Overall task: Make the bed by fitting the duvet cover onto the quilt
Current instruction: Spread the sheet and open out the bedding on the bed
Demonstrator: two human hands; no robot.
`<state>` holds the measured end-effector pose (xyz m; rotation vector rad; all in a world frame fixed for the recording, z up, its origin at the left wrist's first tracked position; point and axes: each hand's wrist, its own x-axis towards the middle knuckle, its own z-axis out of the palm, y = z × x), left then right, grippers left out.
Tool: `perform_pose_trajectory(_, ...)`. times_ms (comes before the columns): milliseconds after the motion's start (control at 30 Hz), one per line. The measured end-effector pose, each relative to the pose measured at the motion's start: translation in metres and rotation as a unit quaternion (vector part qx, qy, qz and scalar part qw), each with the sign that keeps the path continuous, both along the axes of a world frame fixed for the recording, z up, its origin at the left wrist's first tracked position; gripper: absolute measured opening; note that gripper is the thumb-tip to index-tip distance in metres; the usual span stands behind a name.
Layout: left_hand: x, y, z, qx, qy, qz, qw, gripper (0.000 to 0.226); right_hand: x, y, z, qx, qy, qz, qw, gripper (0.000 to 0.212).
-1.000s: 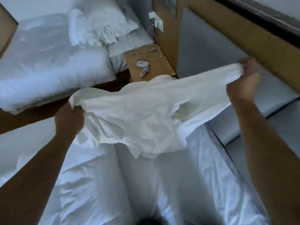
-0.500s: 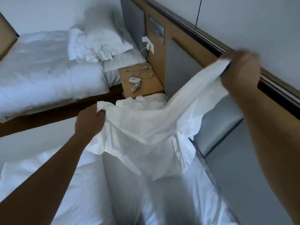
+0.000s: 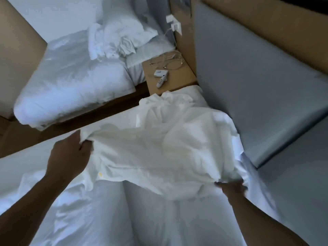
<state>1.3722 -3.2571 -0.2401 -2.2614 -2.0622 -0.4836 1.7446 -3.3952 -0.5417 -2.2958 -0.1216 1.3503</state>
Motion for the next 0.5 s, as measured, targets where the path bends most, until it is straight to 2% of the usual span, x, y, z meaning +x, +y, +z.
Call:
perform_pose_trajectory(33, -0.007, -0.002, -0.009, -0.006, 0.005, 0.016, 1.000, 0.029, -0.003, -0.002, -0.012, 0.016, -0.029, -0.018, 0.999, 0.055)
perform_pose_trajectory(67, -0.012, -0.003, -0.018, -0.011, 0.004, 0.033, 0.999, 0.031, 0.003, -0.005, -0.010, 0.031, -0.060, -0.051, 0.996, 0.038)
perform_pose_trajectory(133, -0.018, -0.008, -0.027, -0.020, -0.003, 0.067, 0.998, 0.038, 0.022, -0.012, 0.006, 0.055, -0.173, -0.054, 0.982, 0.035)
perform_pose_trajectory(167, -0.017, -0.010, -0.028, -0.024, -0.006, 0.079, 0.997, 0.041, 0.025, -0.019, 0.031, 0.104, -0.242, -0.042, 0.964, 0.037)
perform_pose_trajectory(200, -0.015, -0.013, -0.028, -0.030, -0.006, 0.089, 0.996, 0.042, 0.028, -0.029, 0.063, 0.172, -0.312, -0.024, 0.934, 0.039)
perform_pose_trajectory(267, -0.008, -0.016, -0.022, -0.042, -0.004, 0.093, 0.995, 0.042, 0.039, -0.053, 0.125, 0.281, -0.467, 0.003, 0.839, 0.038)
perform_pose_trajectory(367, 0.005, -0.013, -0.013, -0.058, -0.014, 0.068, 0.996, 0.043, 0.071, -0.090, 0.207, 0.359, -0.627, -0.049, 0.690, 0.031)
perform_pose_trajectory(433, 0.011, -0.008, -0.008, -0.059, -0.032, 0.054, 0.996, 0.046, 0.069, -0.106, 0.228, 0.385, -0.675, -0.034, 0.628, 0.028)
perform_pose_trajectory(500, 0.017, -0.004, -0.004, -0.055, -0.036, 0.031, 0.997, 0.046, 0.053, -0.123, 0.204, 0.398, -0.673, 0.129, 0.609, 0.025)
